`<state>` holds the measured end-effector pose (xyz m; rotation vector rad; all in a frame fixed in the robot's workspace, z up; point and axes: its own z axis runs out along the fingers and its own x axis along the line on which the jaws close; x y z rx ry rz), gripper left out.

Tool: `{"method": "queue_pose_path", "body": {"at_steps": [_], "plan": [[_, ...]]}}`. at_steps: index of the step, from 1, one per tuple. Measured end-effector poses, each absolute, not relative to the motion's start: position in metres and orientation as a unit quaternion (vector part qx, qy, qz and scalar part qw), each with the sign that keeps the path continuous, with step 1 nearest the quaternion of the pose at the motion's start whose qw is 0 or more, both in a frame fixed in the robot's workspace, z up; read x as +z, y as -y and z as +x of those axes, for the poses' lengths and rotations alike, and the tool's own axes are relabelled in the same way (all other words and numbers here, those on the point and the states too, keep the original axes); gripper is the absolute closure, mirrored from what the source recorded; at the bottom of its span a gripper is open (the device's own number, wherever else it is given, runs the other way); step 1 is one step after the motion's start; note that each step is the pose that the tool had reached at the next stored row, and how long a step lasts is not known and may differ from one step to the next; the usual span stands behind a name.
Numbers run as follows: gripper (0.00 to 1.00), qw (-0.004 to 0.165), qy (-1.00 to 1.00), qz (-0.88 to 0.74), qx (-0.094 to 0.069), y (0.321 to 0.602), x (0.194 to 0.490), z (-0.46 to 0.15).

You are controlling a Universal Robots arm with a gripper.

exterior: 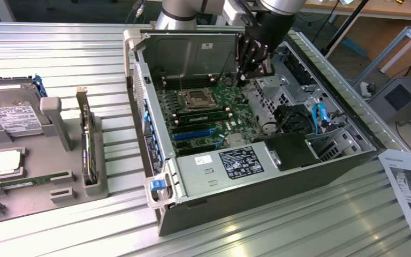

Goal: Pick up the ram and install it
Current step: 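Press down the ram until it locks into place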

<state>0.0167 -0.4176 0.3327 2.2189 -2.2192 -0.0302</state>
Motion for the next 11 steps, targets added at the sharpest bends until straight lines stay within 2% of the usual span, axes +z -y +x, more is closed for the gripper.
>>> {"method": "queue_pose_path", "body": {"at_steps": [11], "plan": [[0.89,0.002,0.707,0.707,-0.010,0.418,0.318,0.017]]}}
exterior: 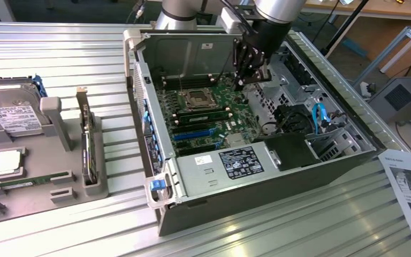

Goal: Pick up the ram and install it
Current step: 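Press down the ram until it locks into place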

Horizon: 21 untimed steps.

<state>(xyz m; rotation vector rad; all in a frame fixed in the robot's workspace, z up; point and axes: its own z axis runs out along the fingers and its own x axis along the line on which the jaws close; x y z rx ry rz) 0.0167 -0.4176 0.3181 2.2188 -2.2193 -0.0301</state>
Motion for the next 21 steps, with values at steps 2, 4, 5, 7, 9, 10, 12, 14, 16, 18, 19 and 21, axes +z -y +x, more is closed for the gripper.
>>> {"method": "queue_pose_path", "body": {"at_steps": [2,4,5,7,9,10,12,14,16,18,19,21], "plan": [[0.89,0.002,0.707,0.707,-0.010,0.418,0.317,0.017],[0.89,0.002,0.707,0.707,-0.010,0.418,0.317,0.017],[0.89,0.002,0.707,0.707,-0.010,0.418,0.317,0.017],[0.89,0.002,0.707,0.707,-0.010,0.418,0.317,0.017],[0.89,0.002,0.707,0.707,-0.010,0.418,0.317,0.020],[0.89,0.002,0.707,0.707,-0.011,0.418,0.317,0.022],[0.89,0.003,0.707,0.707,-0.011,0.418,0.317,0.024],[0.89,0.004,0.707,0.707,-0.013,0.418,0.317,0.029],[0.89,0.005,0.707,0.707,-0.013,0.418,0.317,0.029],[0.89,0.004,0.707,0.707,-0.013,0.418,0.316,0.029],[0.89,0.004,0.707,0.707,-0.013,0.418,0.313,0.029],[0.89,0.004,0.707,0.707,-0.013,0.418,0.309,0.029]]}}
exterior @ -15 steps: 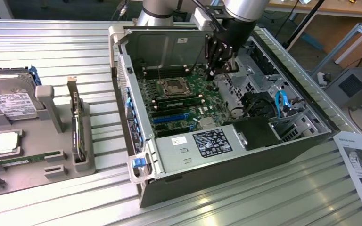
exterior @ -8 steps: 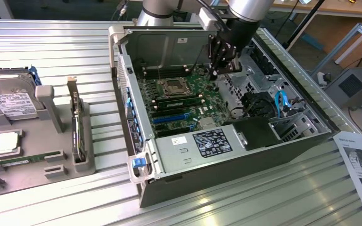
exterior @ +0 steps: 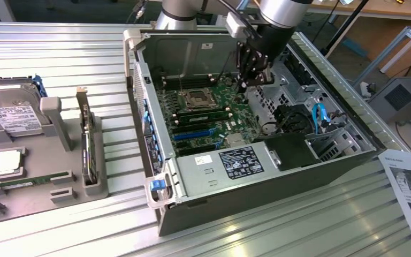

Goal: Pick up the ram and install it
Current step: 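Press down the ram until it locks into place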

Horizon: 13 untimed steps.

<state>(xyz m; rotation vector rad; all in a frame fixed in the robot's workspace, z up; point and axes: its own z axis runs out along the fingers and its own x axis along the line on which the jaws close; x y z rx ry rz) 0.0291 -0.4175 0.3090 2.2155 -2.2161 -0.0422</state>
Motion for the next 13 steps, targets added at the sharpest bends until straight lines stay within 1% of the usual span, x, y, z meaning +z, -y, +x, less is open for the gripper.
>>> {"method": "queue_pose_path", "body": {"at_steps": [5,13], "plan": [[0.89,0.004,0.707,0.707,-0.013,0.418,0.297,0.029],[0.89,0.004,0.707,0.707,-0.013,0.418,0.292,0.029]]}}
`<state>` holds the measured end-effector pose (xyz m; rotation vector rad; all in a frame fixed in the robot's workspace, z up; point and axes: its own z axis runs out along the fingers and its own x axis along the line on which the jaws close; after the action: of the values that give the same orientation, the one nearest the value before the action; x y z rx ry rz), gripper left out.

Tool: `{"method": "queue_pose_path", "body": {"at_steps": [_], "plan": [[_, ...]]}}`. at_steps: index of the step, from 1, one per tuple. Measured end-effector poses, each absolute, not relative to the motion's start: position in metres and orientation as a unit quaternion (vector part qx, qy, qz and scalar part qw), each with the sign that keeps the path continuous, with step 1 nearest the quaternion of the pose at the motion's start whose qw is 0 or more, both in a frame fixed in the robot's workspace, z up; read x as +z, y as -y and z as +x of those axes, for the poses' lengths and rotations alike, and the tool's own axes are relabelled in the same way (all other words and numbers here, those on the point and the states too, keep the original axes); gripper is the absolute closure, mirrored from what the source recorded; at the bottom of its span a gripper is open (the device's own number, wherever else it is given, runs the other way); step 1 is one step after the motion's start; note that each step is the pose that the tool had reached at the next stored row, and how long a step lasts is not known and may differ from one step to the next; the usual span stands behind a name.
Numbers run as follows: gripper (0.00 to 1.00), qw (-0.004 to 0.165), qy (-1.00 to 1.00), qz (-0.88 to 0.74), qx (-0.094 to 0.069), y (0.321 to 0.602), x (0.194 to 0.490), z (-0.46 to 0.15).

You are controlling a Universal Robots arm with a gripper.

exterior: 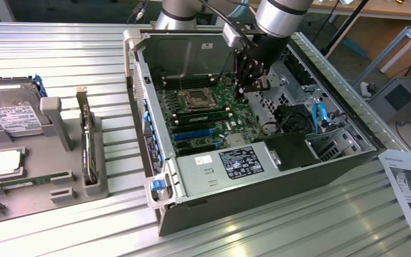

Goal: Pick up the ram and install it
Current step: 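Press down the ram until it locks into place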

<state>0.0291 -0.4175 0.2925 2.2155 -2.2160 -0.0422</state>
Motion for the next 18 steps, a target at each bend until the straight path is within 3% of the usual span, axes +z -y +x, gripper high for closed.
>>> {"method": "queue_pose_path", "body": {"at_steps": [18], "plan": [[0.89,0.004,0.713,0.701,-0.013,0.418,0.273,0.029]]}}
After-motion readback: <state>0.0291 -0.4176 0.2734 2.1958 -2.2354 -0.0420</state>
